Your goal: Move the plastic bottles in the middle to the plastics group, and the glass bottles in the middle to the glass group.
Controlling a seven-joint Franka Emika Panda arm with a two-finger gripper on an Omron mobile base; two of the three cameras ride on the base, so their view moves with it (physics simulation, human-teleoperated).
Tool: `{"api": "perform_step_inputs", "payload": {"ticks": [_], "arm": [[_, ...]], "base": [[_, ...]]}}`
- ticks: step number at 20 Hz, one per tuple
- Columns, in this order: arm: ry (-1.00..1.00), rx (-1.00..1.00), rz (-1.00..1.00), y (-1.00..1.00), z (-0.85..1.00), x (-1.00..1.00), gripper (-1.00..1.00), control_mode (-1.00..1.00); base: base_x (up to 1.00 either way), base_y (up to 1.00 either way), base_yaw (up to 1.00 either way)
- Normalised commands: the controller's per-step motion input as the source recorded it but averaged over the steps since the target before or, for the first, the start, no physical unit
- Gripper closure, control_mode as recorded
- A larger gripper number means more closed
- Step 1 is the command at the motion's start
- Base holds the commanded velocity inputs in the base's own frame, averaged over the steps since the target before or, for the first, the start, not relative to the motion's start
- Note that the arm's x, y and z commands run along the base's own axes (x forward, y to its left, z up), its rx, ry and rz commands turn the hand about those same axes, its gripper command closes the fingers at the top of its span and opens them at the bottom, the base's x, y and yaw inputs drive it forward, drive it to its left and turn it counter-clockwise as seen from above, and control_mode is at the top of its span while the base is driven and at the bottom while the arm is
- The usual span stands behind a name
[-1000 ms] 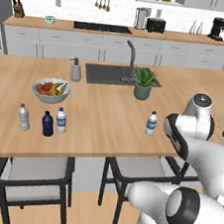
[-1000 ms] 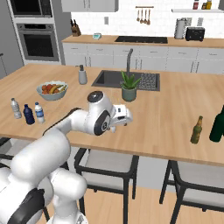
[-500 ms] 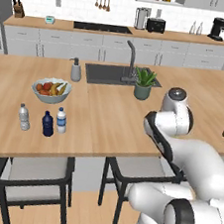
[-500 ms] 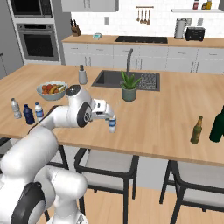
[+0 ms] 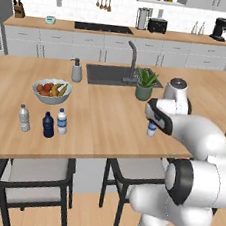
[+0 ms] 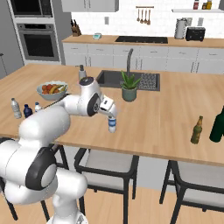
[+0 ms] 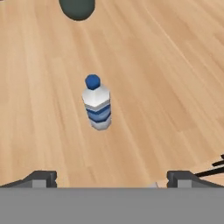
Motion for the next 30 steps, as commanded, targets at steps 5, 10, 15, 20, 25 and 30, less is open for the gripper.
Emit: {"api": "perform_step_inputs", "payload": {"ticks": [5, 10, 15, 20, 25, 30], "arm": [[0.01, 0.15, 0.05, -0.23, -0.18, 0.27, -1.0, -1.0], [0.06, 0.05, 0.13, 0.23, -0.31, 0.27, -1.0, -1.0], [-0.01, 0.0, 0.1, 0.31, -0.36, 0.21, -1.0, -1.0], [-0.07, 0.0, 0.01, -0.13, -0.09, 0.16, -1.0, -1.0], [0.0, -0.02, -0.04, -0.37, 0.02, 0.02, -1.0, -1.0], [0.0, -0.06, -0.01, 0.02, 0.01, 0.1, -1.0, -1.0]], "base": [[0.0, 0.0, 0.0], [0.0, 0.0, 0.0], [0.0, 0.0, 0.0], [0.0, 0.0, 0.0], [0.0, 0.0, 0.0], [0.0, 0.0, 0.0]]}}
